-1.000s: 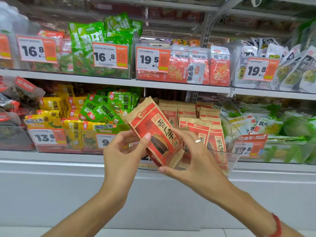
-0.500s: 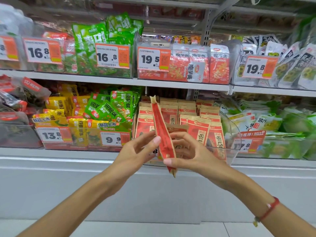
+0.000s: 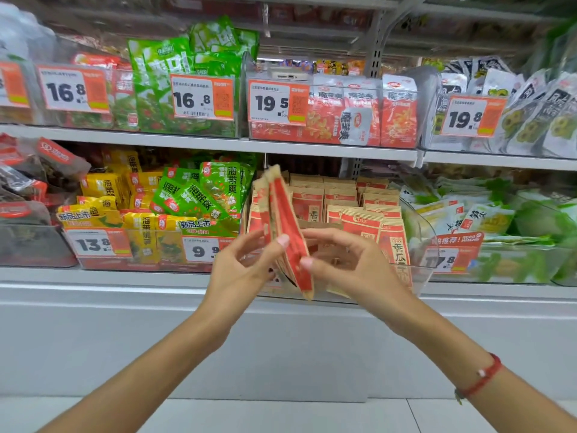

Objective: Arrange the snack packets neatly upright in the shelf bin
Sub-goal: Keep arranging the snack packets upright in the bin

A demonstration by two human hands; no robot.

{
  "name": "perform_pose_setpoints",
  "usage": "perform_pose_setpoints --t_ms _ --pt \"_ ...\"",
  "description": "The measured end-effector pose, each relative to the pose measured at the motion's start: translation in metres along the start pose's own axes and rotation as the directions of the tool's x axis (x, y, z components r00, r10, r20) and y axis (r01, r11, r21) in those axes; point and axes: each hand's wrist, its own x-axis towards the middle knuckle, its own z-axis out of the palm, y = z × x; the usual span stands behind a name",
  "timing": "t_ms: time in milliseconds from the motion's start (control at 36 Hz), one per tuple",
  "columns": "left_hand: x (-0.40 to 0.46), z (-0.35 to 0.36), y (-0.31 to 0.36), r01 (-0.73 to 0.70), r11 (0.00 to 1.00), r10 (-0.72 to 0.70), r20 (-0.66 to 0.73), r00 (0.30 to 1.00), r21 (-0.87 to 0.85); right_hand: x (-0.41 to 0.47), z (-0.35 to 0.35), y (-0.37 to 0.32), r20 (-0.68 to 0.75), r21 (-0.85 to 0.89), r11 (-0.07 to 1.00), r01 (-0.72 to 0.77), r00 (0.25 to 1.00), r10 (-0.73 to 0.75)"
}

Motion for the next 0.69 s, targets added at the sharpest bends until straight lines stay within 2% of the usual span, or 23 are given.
perform_pose_setpoints --t_ms 56,139,250,361,444,556,639,695 --pt "0.000 -0.002 0.004 -0.006 1.000 0.007 -0.071 0.997 0.011 -0.001 0.006 0.002 -0.011 -0.107 0.994 0.025 1.000 -0.026" --pt "-0.003 -0.002 0.005 -0.016 0.998 0.021 -0.106 0.994 0.056 0.001 0.012 0.006 -0.072 -0.172 0.984 0.042 0.996 -0.055" --pt "-0.006 0.001 0.005 -0.020 0.994 0.035 -0.134 0.990 0.110 -0.002 0.018 0.008 -0.124 -0.208 0.976 0.058 0.989 -0.085" --pt "-0.011 0.007 0.007 -0.033 0.996 0.042 -0.106 0.993 0.088 -0.001 0.020 0.009 -0.148 -0.266 0.962 0.057 0.984 -0.099" --pt "-0.010 0.006 0.009 -0.060 0.993 0.067 -0.064 0.996 0.103 0.005 0.008 0.011 -0.152 -0.159 0.987 -0.001 0.988 -0.023" --pt "-0.009 0.002 0.011 -0.047 0.993 0.047 0.007 0.999 0.110 0.011 -0.012 0.015 -0.117 0.143 0.967 -0.210 0.967 0.228" --pt "-0.012 0.005 0.010 -0.045 0.998 0.044 0.028 0.999 0.039 0.011 -0.019 0.018 -0.018 0.204 0.936 -0.288 0.954 0.298" --pt "-0.014 0.008 0.010 -0.050 0.999 0.050 0.019 0.999 0.007 0.010 -0.021 0.021 0.000 0.216 0.931 -0.295 0.953 0.302"
